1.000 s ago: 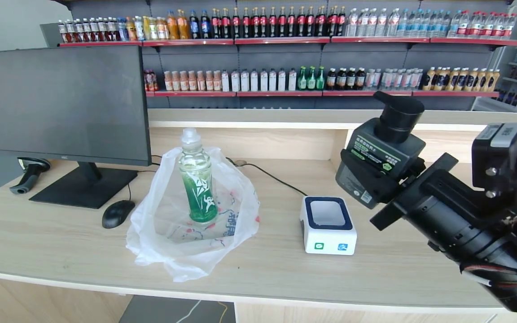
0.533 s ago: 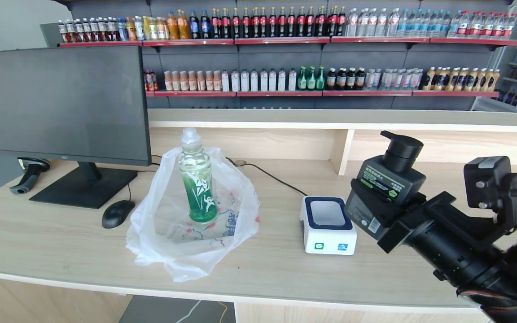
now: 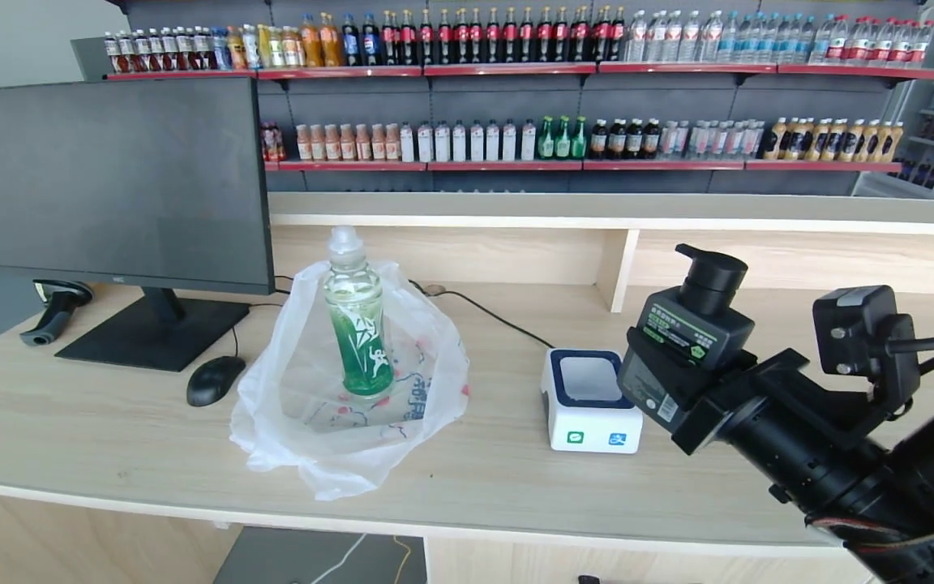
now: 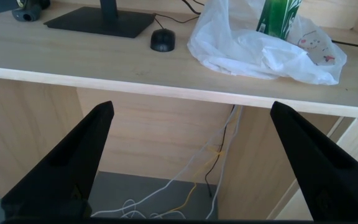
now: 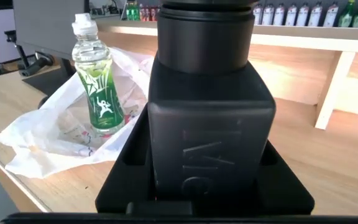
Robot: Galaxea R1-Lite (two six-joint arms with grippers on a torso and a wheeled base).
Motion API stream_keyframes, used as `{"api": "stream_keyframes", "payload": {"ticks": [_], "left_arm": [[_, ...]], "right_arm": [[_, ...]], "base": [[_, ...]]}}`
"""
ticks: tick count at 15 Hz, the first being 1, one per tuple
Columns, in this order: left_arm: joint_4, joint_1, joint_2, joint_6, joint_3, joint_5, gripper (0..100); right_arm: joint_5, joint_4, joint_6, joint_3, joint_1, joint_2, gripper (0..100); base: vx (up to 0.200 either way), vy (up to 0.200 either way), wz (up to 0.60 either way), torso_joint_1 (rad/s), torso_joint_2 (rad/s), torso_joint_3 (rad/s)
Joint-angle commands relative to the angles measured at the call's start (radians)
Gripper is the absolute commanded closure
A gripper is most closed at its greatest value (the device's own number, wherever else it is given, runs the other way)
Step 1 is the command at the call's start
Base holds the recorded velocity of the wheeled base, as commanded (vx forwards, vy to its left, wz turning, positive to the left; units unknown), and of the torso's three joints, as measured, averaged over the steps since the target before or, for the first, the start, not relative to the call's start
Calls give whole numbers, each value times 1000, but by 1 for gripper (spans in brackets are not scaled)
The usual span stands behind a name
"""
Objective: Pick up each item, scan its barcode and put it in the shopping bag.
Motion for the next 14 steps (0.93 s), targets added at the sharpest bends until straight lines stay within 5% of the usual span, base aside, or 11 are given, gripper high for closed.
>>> {"api": "stream_keyframes", "payload": {"ticks": [1,5,14], "left_arm": [[0,0,1,1,0,0,0],[0,0,0,1,0,0,0],[0,1,1,-2,0,0,0]], "right_arm": [[1,-2,0,-5,3,4,100],[1,-2,0,-27,11,4,100],[1,-2,1,-33,11,8,100]], "base": [[0,0,0,0,0,0],[0,0,0,0,0,0],[0,200,0,6,3,3]]}}
